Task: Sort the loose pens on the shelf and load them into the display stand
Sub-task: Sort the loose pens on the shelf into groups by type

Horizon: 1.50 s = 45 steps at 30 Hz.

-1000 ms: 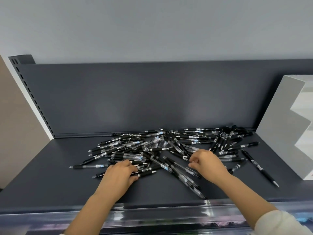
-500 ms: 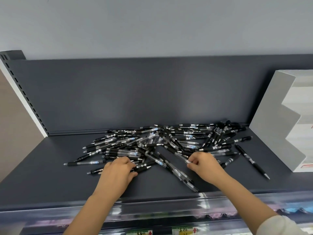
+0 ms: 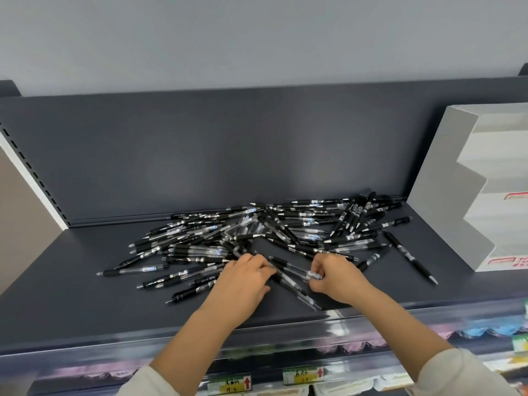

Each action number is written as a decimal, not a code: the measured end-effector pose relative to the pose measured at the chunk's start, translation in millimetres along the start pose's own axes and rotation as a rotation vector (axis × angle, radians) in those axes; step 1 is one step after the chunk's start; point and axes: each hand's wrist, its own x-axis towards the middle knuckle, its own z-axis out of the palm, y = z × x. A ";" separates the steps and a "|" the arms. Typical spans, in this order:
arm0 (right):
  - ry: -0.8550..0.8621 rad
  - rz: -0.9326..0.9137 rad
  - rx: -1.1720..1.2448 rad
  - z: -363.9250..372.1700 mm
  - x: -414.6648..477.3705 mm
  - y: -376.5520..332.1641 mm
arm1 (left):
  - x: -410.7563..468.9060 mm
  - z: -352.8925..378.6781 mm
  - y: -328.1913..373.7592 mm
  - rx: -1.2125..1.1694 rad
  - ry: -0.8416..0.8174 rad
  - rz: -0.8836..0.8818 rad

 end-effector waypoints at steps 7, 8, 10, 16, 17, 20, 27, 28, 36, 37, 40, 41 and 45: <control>0.047 -0.025 0.046 -4.1 -7.5 14.1 | 17.7 2.8 12.5 0.005 -0.038 0.028; 0.055 -0.021 0.057 -5.1 -9.0 16.1 | 19.1 3.0 14.0 -0.002 -0.037 0.024; 0.077 -0.025 0.052 -6.9 -11.9 19.3 | 22.4 2.5 17.2 -0.018 -0.021 0.020; 0.177 -0.117 0.097 -24.7 -16.3 14.9 | 44.1 -9.5 29.1 -0.030 0.034 0.052; 0.205 -0.151 0.133 -30.5 -17.1 11.9 | 48.4 -12.8 30.9 -0.039 0.037 0.062; 0.329 -0.226 0.225 -48.4 -19.2 1.9 | 56.9 -25.7 30.9 -0.151 0.047 0.051; 0.362 -0.263 0.423 -42.4 -16.0 -18.3 | 37.3 -40.6 6.8 -0.446 0.013 -0.023; 0.358 -0.261 0.476 -39.6 -15.0 -21.8 | 33.5 -40.9 2.9 -0.479 -0.002 -0.028; 0.317 -0.141 0.457 -19.1 -3.4 -34.6 | -0.9 -34.5 -27.6 -0.455 0.130 -0.319; 0.260 -0.129 0.344 -14.1 -2.3 -31.4 | -6.9 -32.9 -32.1 -0.469 0.147 -0.369; 0.039 -0.119 0.133 5.7 -1.2 -27.1 | -22.1 -25.6 -42.8 -0.513 0.155 -0.486; 0.007 -0.113 0.103 11.6 -0.9 -26.9 | -25.7 -23.3 -44.9 -0.519 0.157 -0.508; 0.046 -0.071 0.077 17.6 5.0 -24.0 | -31.4 -16.8 -46.5 -0.551 0.147 -0.548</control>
